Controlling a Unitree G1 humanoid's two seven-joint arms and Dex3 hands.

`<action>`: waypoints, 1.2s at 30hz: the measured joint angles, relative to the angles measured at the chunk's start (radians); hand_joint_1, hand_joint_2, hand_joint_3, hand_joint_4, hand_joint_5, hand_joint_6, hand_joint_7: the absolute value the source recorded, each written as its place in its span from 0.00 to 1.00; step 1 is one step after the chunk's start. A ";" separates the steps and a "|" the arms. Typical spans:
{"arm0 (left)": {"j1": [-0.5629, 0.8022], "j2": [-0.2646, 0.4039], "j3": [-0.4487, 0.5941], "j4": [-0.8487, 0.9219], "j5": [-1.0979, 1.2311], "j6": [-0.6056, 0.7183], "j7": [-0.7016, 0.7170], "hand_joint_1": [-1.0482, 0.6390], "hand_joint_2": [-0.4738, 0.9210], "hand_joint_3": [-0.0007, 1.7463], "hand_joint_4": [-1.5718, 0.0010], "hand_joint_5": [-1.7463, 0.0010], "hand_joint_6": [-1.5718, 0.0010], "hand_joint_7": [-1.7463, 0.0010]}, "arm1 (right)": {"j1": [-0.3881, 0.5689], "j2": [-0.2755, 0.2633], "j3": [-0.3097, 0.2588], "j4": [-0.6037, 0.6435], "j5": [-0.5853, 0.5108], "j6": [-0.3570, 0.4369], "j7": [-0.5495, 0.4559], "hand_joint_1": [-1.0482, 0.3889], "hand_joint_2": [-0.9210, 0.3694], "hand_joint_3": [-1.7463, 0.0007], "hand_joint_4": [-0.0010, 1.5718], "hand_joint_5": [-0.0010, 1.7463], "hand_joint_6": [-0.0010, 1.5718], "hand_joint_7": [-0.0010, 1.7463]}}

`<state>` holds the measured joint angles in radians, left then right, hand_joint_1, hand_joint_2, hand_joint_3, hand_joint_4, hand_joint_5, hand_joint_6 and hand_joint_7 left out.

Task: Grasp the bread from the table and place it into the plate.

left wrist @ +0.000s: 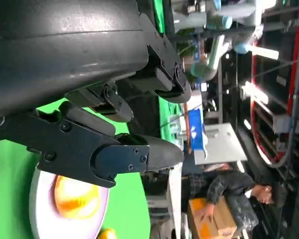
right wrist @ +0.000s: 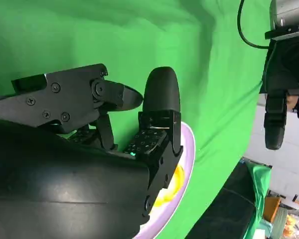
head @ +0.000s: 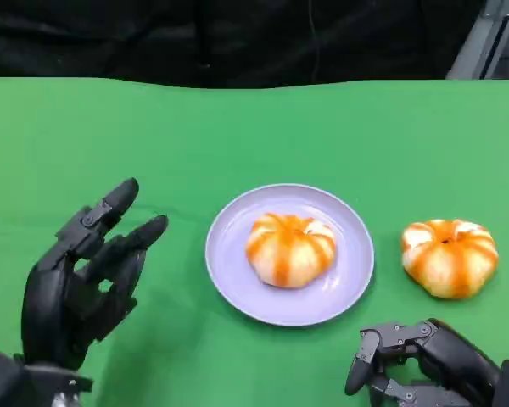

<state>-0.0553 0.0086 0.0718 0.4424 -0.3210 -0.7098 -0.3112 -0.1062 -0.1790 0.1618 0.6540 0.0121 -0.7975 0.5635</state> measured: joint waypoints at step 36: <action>0.004 -0.011 0.088 0.332 0.003 -0.135 -0.170 0.38 1.00 0.19 0.50 0.99 0.59 0.99 | -0.005 -0.003 -0.004 0.021 0.010 -0.014 0.020 0.66 0.00 0.73 0.44 0.89 0.51 0.59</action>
<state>-0.0517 -0.0022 0.1597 0.7749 -0.3178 -0.8448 -0.4816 -0.1112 -0.1816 0.1581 0.6749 0.0217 -0.8116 0.5840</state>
